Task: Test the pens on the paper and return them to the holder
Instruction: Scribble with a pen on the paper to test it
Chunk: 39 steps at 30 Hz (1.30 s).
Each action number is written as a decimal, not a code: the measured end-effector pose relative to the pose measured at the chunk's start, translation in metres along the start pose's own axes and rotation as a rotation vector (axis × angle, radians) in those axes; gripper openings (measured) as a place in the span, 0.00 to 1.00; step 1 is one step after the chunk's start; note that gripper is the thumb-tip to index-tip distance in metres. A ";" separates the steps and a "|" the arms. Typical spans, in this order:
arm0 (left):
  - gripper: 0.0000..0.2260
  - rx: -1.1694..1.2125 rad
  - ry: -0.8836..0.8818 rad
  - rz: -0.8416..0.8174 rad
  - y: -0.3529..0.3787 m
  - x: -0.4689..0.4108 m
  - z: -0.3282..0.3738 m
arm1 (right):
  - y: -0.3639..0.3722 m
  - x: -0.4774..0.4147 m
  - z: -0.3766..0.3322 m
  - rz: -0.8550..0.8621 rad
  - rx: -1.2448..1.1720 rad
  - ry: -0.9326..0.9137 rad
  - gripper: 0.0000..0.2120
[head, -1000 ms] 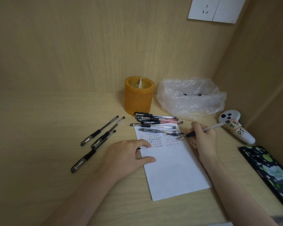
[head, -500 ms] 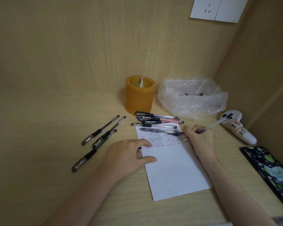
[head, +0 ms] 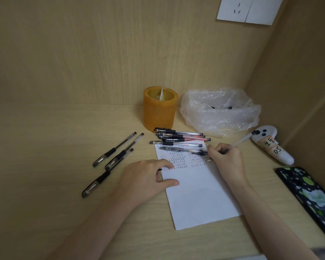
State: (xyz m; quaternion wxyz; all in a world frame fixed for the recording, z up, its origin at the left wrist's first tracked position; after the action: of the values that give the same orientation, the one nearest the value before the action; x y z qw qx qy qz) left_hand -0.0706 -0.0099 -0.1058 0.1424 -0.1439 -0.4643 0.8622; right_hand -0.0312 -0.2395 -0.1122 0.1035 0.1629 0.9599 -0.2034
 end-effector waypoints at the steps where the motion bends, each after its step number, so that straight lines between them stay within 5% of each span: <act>1: 0.19 0.000 0.000 0.000 0.000 0.000 0.000 | 0.000 0.000 -0.001 0.000 0.010 -0.003 0.19; 39: 0.19 0.009 0.010 0.004 -0.001 0.000 0.001 | -0.002 0.001 -0.003 0.030 0.055 -0.034 0.19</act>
State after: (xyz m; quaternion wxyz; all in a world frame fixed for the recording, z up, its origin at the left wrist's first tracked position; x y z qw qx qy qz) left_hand -0.0713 -0.0101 -0.1048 0.1436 -0.1482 -0.4594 0.8639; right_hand -0.0335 -0.2393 -0.1090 0.1185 0.1766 0.9495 -0.2308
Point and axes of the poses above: each hand's wrist, its own x-axis away from the middle knuckle, its own y-axis out of the palm, z = x × y, the point moved 5 cm from there along -x, towards the middle knuckle, and after that the axes turned 4 degrees about -z, right-handed, at the moved point
